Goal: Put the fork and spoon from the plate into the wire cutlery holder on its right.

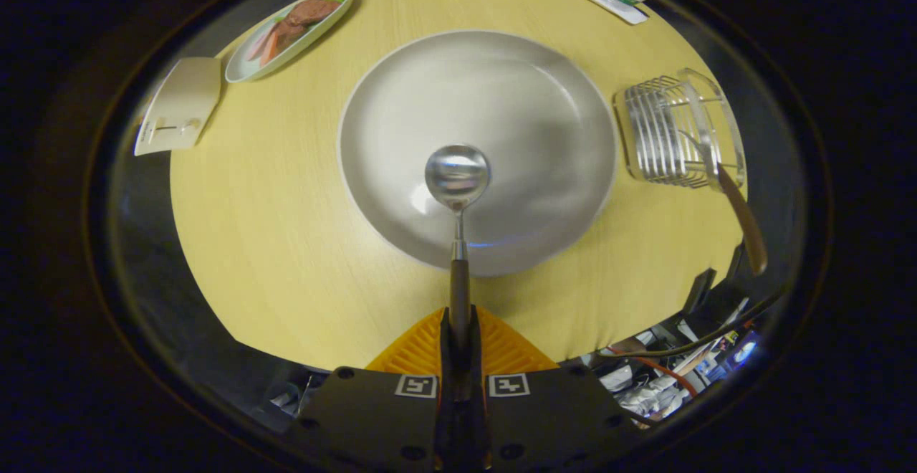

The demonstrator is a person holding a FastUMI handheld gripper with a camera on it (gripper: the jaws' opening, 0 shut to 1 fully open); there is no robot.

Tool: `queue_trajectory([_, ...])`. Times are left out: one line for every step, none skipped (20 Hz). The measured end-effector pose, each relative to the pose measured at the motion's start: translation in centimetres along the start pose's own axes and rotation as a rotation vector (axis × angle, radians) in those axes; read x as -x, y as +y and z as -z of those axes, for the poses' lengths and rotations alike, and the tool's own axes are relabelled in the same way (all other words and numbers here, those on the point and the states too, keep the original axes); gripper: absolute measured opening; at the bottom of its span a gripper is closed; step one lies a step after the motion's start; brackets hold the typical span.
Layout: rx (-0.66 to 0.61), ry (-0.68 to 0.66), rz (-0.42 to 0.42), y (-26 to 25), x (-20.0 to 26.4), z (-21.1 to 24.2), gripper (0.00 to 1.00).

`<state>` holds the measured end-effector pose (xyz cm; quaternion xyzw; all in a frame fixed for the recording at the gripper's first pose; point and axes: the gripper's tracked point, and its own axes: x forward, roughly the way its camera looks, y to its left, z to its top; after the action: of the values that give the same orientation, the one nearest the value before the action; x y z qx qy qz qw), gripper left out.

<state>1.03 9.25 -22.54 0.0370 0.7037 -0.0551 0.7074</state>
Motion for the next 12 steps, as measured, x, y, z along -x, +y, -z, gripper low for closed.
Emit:
queue_trajectory([-0.008, -0.003, 0.002, 0.1, 1.0, -0.5, 0.12])
queue_trajectory([-0.018, -0.008, 0.000, 0.1, 1.7, -0.9, 0.12])
queue_trajectory([-0.027, -0.013, -0.001, 0.0, 2.6, -1.3, 0.12])
queue_trajectory([-0.034, -0.016, -0.002, -0.3, 3.1, -1.4, 0.12])
queue_trajectory([-0.041, -0.021, -0.001, -0.6, 3.5, -1.5, 0.12])
queue_trajectory([-0.049, -0.027, -0.003, -0.6, 4.1, -1.6, 0.12])
queue_trajectory([-0.061, -0.033, -0.006, -0.7, 4.8, -1.6, 0.12])
queue_trajectory([-0.070, -0.038, -0.010, -1.3, 5.4, -1.5, 0.12])
queue_trajectory([-0.079, -0.039, -0.010, -1.5, 6.0, -1.5, 0.12])
queue_trajectory([-0.085, -0.041, -0.007, -1.9, 6.6, -1.5, 0.12])
queue_trajectory([-0.092, -0.042, 0.000, -2.4, 7.2, -1.6, 0.12])
queue_trajectory([-0.101, -0.045, 0.006, -3.0, 7.9, -1.7, 0.12])
